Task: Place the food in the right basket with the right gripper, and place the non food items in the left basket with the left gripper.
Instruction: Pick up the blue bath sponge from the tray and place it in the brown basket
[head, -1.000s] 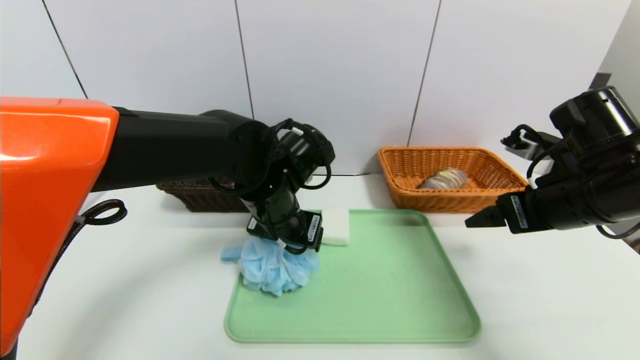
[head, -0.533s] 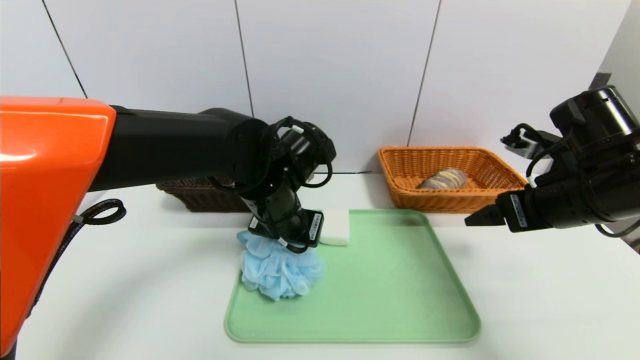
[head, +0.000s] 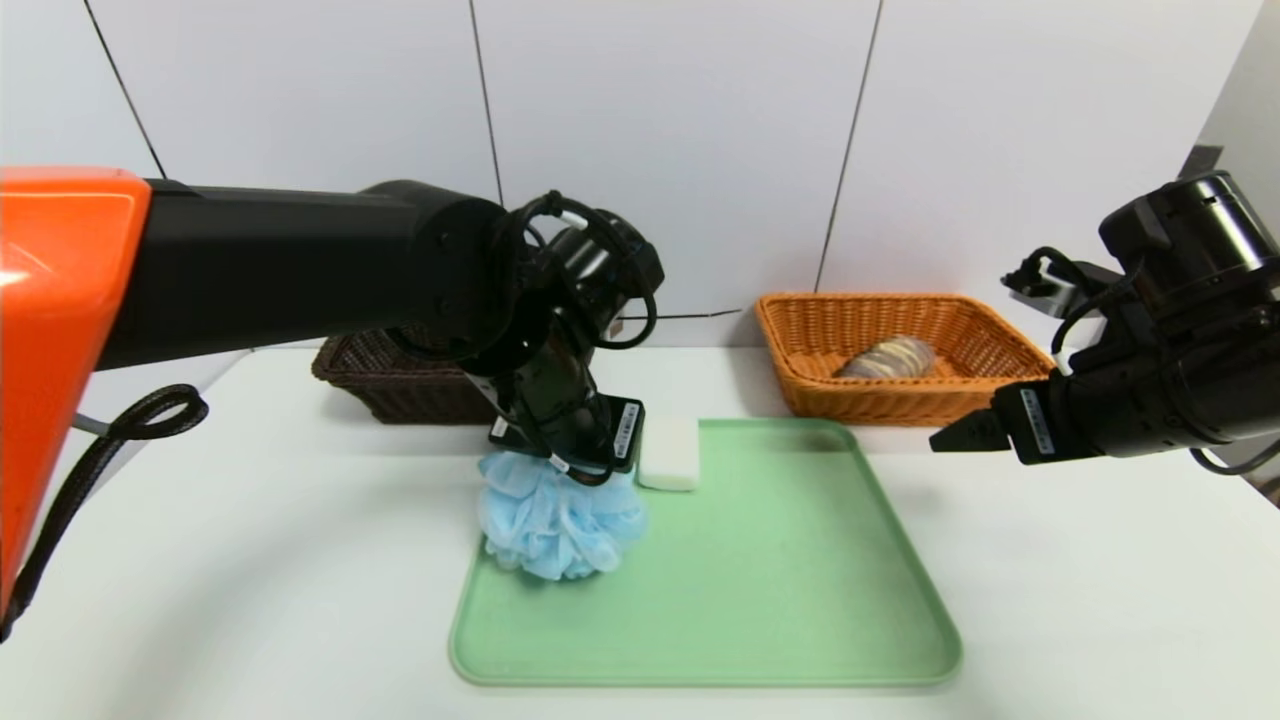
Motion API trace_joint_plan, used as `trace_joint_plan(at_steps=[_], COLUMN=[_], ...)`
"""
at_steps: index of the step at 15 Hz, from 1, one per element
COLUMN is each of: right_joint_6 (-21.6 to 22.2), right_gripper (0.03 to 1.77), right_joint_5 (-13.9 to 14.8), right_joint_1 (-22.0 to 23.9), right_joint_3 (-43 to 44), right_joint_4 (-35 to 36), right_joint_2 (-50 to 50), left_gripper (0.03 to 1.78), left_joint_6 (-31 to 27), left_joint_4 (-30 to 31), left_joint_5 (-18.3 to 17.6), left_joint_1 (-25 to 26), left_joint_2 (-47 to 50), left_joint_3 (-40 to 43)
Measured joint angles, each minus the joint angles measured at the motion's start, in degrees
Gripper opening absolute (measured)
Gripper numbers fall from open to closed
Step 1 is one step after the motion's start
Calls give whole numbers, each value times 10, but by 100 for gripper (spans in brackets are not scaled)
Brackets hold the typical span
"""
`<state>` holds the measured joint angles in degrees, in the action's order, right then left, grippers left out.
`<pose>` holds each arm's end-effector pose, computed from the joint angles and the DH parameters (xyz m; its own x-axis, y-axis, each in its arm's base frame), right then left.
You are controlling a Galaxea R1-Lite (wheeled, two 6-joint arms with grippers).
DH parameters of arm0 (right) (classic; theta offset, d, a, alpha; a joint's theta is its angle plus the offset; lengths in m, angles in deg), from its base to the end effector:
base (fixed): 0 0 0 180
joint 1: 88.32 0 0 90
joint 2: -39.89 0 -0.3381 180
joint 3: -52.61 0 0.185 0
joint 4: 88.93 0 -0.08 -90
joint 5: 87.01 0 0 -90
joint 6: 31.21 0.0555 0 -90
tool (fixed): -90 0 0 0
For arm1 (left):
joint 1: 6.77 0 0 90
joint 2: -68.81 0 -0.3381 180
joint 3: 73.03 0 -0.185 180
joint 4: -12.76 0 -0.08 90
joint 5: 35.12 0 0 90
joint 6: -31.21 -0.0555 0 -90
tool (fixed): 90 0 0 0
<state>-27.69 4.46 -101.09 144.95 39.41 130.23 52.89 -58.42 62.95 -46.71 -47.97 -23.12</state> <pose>0.2681 0.0593 0.2413 0.6368 0.1180 -0.7620 -0.1587 0.9871 0.0202 0.3149 -0.2535 0.2301 0.4939 -0.2304 -0.8385 0.2976 0.9508 -0.0860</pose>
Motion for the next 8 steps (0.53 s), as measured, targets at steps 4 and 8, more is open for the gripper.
trace_joint_plan(at_steps=[4,8], right_joint_6=[2,1], right_gripper=[169,169], right_joint_5=[0,-1], right_joint_1=[0,0], right_joint_3=[-1,-2], right_joint_4=[-1,-2], right_joint_2=[-2,-4], left_gripper=[14,14], left_joint_6=[0,-68], left_joint_4=[-27,-5], left_joint_5=[-5,-3], left_joint_1=[-12,1], left_joint_2=[44,108], left_joint_3=[-42,-57])
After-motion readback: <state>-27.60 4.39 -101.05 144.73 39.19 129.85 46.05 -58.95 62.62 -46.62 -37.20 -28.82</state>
